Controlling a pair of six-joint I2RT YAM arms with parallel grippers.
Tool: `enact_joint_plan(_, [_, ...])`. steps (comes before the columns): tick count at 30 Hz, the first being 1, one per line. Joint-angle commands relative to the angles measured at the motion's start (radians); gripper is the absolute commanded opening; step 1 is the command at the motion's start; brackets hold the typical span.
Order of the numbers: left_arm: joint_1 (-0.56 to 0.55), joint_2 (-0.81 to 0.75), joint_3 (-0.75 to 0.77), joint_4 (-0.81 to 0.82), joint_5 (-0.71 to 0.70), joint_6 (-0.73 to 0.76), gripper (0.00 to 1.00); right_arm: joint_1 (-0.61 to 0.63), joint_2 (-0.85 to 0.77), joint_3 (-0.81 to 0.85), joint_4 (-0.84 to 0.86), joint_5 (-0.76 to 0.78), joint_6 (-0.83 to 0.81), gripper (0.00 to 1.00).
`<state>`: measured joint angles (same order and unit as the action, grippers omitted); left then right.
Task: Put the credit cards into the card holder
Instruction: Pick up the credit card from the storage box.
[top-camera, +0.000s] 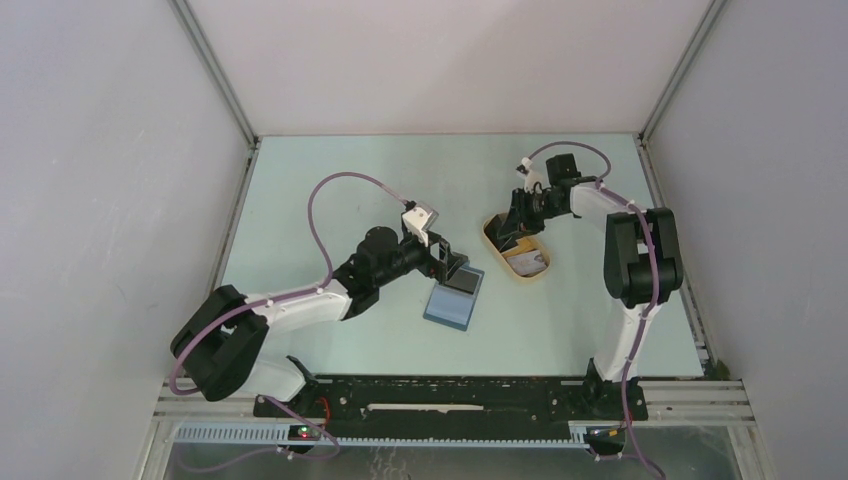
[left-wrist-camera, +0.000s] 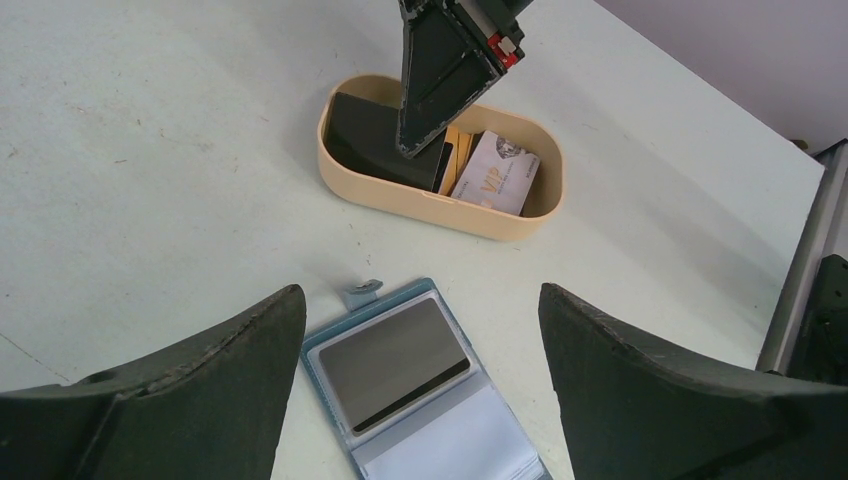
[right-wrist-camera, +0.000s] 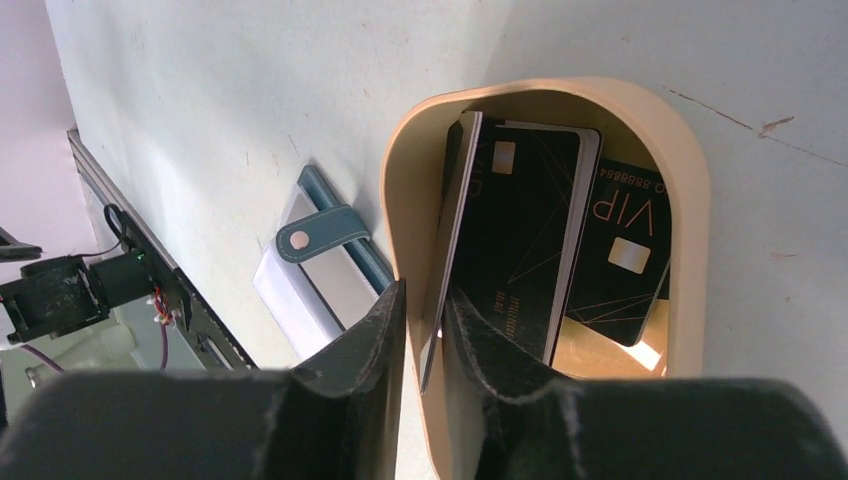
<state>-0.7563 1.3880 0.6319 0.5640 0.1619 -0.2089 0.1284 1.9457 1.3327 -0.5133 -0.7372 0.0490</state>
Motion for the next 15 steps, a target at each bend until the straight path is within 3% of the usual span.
enact_joint_plan(1, [0.003,0.006,0.068,0.015,0.010,0.023,0.91,-0.013,0.011,0.013,0.010,0.016,0.017,0.22])
enact_joint_plan(5, [0.003,0.005,0.067,0.014,0.011,0.023,0.91,-0.032,0.004,0.013,0.002,0.024,0.011,0.00])
enact_joint_plan(15, [0.010,-0.026,0.023,0.116,0.005,-0.003,0.92,-0.089,-0.080,0.013,-0.061,-0.055,-0.124,0.00])
